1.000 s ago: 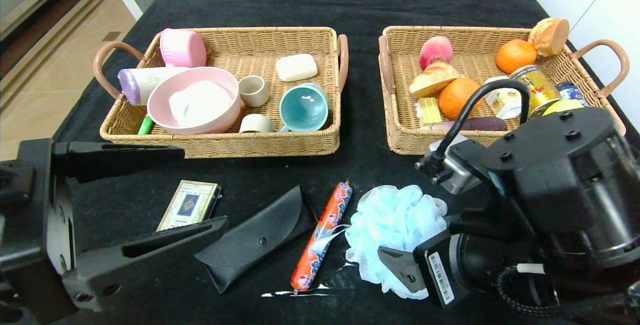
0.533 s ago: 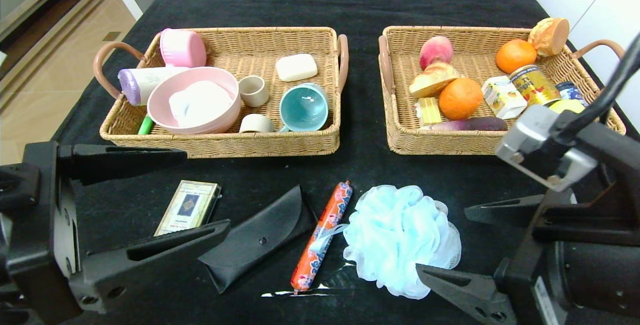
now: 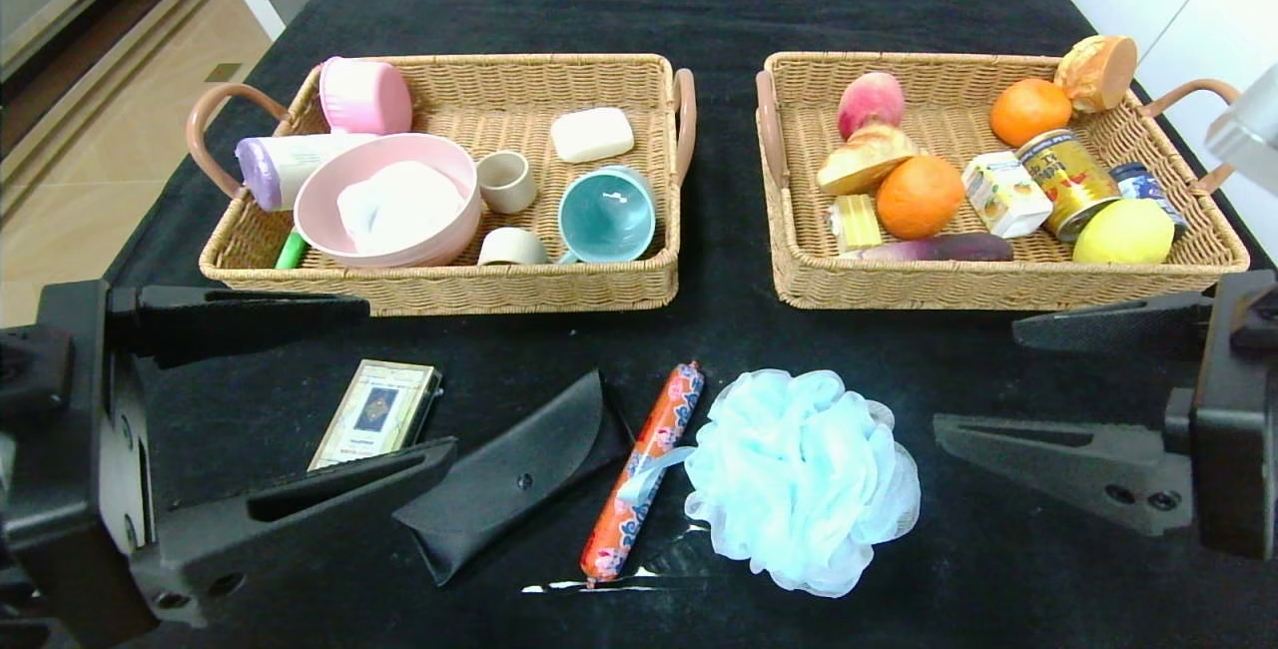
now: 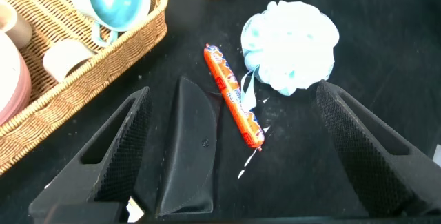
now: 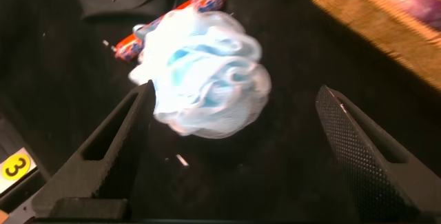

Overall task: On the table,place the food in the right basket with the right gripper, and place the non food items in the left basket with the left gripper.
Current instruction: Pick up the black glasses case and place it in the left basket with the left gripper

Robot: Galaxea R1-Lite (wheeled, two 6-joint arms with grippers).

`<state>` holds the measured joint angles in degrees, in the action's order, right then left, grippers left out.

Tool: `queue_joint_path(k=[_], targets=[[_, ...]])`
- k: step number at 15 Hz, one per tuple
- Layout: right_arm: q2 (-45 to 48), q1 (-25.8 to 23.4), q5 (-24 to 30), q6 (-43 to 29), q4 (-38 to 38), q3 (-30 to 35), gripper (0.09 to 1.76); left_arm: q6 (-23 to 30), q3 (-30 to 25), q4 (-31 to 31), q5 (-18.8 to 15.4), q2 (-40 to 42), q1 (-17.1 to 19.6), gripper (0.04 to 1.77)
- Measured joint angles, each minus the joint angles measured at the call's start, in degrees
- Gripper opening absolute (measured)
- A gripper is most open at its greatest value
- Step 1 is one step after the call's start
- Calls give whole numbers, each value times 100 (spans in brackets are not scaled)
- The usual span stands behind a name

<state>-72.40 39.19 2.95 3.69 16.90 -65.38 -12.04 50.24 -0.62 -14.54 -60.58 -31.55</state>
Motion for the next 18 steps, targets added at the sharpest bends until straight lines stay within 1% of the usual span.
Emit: queue_joint_path(k=[3,4,6,9,12,16,18], targets=[[118,-1108,1100,319,-116,-68,170,0,9,-9,2,18,0,172],[149,-1436,1391,405,-127,-91,170,-13,11,-9,2,27,0,172],[211,-2035,1760,663,-116,-110,170,-63,11,-12,2,40,0,172],[267,-2732,2248,890,-56,63,170,-72,6,-17,-4,40,-20,172],[272,-3049,2333,884,-65,284,170,-149,-2,-17,-4,63,-28,172],[239,-3099,2337,895,-91,518,170,-160,-18,-41,16,73,-28,172],[239,-3104,2337,903,-117,574,170,-168,39,-266,30,84,-26,172]])
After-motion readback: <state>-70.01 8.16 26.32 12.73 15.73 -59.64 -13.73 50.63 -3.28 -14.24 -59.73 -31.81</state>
